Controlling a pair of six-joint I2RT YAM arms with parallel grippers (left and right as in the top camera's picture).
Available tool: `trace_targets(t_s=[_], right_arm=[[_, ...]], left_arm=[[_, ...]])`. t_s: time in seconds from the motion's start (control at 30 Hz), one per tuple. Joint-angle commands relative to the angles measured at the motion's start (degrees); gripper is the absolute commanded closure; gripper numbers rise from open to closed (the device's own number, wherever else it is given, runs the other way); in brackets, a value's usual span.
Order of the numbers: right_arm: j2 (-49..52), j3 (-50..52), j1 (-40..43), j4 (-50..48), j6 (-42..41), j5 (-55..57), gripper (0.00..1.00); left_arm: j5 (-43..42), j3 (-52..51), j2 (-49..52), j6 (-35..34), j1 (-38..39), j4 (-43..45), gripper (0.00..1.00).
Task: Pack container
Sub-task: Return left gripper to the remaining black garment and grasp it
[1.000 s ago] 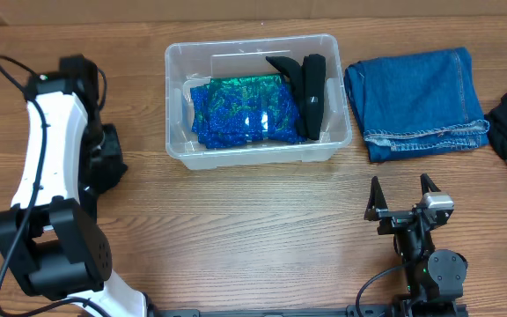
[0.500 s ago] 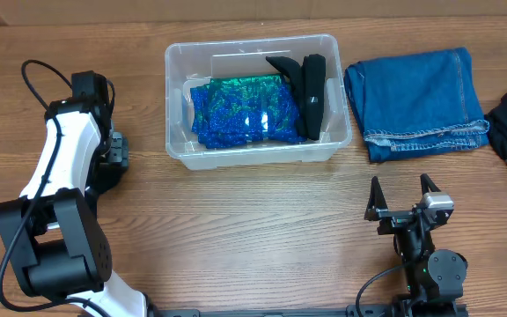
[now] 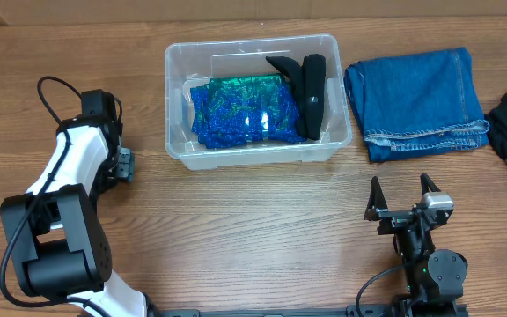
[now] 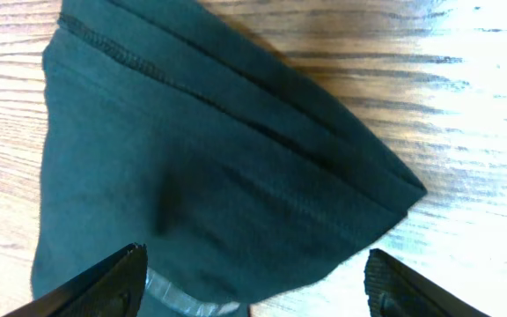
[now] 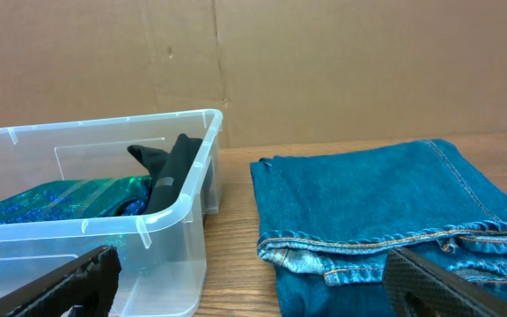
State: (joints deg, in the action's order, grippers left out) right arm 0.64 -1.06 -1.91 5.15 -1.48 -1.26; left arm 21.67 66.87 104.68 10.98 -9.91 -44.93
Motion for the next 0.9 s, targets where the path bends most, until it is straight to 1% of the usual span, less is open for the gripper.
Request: trace_targets(t_s=[0.0, 0.2, 0.3, 0.33, 0.4, 0.43, 0.47, 0.5, 0.53, 0.6, 0.7, 0.73, 0.77, 0.87], right_arm=[[-0.3, 0.6, 0.1, -0.3, 0.2, 0.1, 0.0], [-0.3, 0.6, 0.1, -0.3, 0.2, 0.1, 0.0], [-0.3, 0.6, 0.1, -0.3, 0.2, 0.1, 0.0], [-0.3, 0.6, 0.1, -0.3, 0.2, 0.1, 0.0], [-0.3, 0.6, 0.1, -0.3, 0.2, 0.1, 0.0], [-0.3, 0.6, 0.1, -0.3, 0.2, 0.1, 0.0], [-0.3, 0.6, 0.1, -0.3, 0.2, 0.1, 0.0], [-0.3, 0.6, 0.1, -0.3, 0.2, 0.1, 0.0], [-0.3, 0.6, 0.1, -0.3, 0.2, 0.1, 0.0], [-0.3, 0.6, 0.1, -0.3, 0.2, 0.1, 0.0], [-0.3, 0.6, 0.1, -0.3, 0.2, 0.1, 0.0], [-0.3, 0.6, 0.1, -0.3, 0.2, 0.1, 0.0], [-0.3, 0.6, 0.1, -0.3, 0.2, 0.1, 0.0], [-0.3, 0.6, 0.1, -0.3, 0.2, 0.1, 0.0]], left_arm=[[-0.8, -2.8, -0.8, 0.8, -0.6, 2.4, 0.23], [-0.7, -6.0, -0.2, 0.5, -0.9, 6.9, 0.25], [-0.8, -6.1, 2.2, -1.2, -1.7, 7.3, 0.24], [-0.6, -6.1, 3.4, -2.3, -2.1, 7.3, 0.25], [-0.7, -6.1, 4.4, -3.4, -2.2, 7.3, 0.39], [-0.6, -6.1, 4.5, -3.8, -2.2, 7.8, 0.57], [-0.4, -6.0, 4.5, -4.9, -2.2, 8.4, 0.68], [-0.2, -5.9, 4.5, -5.9, -2.2, 9.0, 0.83], [-0.2, -5.6, 4.5, -6.6, -2.2, 9.0, 0.9], [-0.5, -3.9, 4.4, -7.7, -2.1, 7.6, 0.96], [-0.6, 2.5, 4.4, -12.2, -2.1, 1.4, 0.96], [-0.8, 6.9, 4.4, -14.3, -2.1, -2.3, 0.96], [-3.0, 14.1, 4.4, -15.5, -2.1, -7.8, 0.96], [-8.2, 26.4, 4.4, -15.5, -2.1, -16.9, 0.96]])
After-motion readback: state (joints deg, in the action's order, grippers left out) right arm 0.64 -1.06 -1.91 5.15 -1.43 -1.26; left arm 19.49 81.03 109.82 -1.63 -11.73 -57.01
